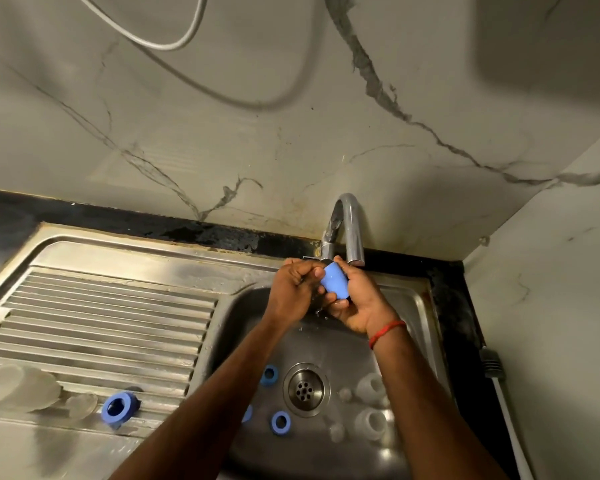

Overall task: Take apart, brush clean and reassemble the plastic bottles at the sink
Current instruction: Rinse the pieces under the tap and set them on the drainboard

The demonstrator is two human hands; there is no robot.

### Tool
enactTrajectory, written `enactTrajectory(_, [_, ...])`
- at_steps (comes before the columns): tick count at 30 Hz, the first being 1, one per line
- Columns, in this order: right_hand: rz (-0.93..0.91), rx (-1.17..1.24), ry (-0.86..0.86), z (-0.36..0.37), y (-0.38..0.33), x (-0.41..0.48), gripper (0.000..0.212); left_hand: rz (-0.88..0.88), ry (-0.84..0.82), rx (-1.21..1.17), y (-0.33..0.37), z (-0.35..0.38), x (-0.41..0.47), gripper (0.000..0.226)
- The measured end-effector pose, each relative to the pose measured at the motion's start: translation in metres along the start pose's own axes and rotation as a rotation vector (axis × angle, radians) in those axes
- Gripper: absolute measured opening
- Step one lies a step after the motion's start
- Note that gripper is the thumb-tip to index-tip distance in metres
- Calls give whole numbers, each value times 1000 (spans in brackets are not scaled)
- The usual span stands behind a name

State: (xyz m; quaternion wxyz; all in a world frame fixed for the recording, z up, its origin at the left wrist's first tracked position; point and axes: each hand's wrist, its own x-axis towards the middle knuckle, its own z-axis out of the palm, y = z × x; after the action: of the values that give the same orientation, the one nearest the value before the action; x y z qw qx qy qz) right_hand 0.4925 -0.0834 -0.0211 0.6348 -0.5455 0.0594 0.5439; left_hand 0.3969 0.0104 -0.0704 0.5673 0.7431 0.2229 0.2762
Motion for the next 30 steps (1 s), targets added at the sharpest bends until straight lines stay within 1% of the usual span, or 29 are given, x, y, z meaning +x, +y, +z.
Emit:
enactTrajectory(1, [12,7,-3,1,0,1,46,-14,10,-3,1,0,-1,31])
enactTrajectory(2, [-56,-101,66,4,2,-1,46,-23,20,-23,3,1,-2,30])
enactTrajectory(3, [-210,-357,203,8,7,-2,45,-29,32,-46,6,2,-3,29])
enactTrajectory(4, [-430,-706,383,9,14,-3,46,-44,43,-56,8,4,-4,29])
enactTrajectory(5, [-686,-1069,503,7,21,-2,48,-76,54,-47,9,6,-3,27])
enactTrajectory(6, [-920,-1357,528,2,30,-2,52,-124,68,-31,11,8,-2,27])
enactTrajectory(7, [-1066,-1492,514,-4,37,-3,57,-166,76,-31,12,10,0,28])
enactTrajectory(8, [-1132,-1509,491,-12,41,-1,59,-179,75,-34,14,10,0,30])
enactTrajectory(9, [-1162,-1452,479,-16,45,1,58,-158,60,-38,15,10,0,31])
enactTrajectory(10, [-1136,-1314,459,-17,46,1,53,-110,33,-41,16,10,-2,32])
enactTrajectory(11, [-1037,-1105,421,-12,45,-2,47,-43,4,-47,16,10,-4,31])
enactTrajectory(13, [-704,-618,273,-3,41,-6,40,90,-42,-54,16,7,-7,28])
enactTrajectory(14, [-569,-447,197,-2,38,-5,44,124,-47,-29,12,4,-5,29])
enactTrajectory(15, [-502,-362,127,-5,36,-4,51,160,-45,-12,7,2,-3,28])
enactTrajectory(16, [-495,-344,75,-11,35,-2,55,186,-40,-3,4,0,-2,25])
enactTrajectory(17, [-521,-363,33,-17,35,-2,53,199,-22,-15,0,-2,-2,22])
enactTrajectory(18, [-561,-414,0,-23,35,-1,46,177,9,-43,-2,-3,-4,20])
enactTrajectory(20, [-620,-581,-18,-36,36,-2,34,44,76,-111,-3,-6,-8,18])
enactTrajectory(21, [-636,-672,23,-41,37,-3,36,-41,108,-138,-3,-6,-11,16])
enactTrajectory(22, [-652,-738,102,-42,38,-4,39,-111,137,-150,-2,-6,-12,14])
enactTrajectory(24, [-708,-831,303,-39,37,-10,45,-200,147,-164,0,-7,-15,19])
enactTrajectory(25, [-722,-851,320,-38,35,-12,48,-227,142,-183,1,-7,-16,22])
enactTrajectory(28, [-705,-941,169,-42,30,-16,51,-276,146,-216,4,-7,-21,26])
enactTrajectory(29, [-714,-975,171,-44,29,-18,51,-284,154,-226,5,-7,-23,26])
enactTrajectory(30, [-734,-1008,224,-45,27,-19,51,-293,160,-234,7,-8,-24,26])
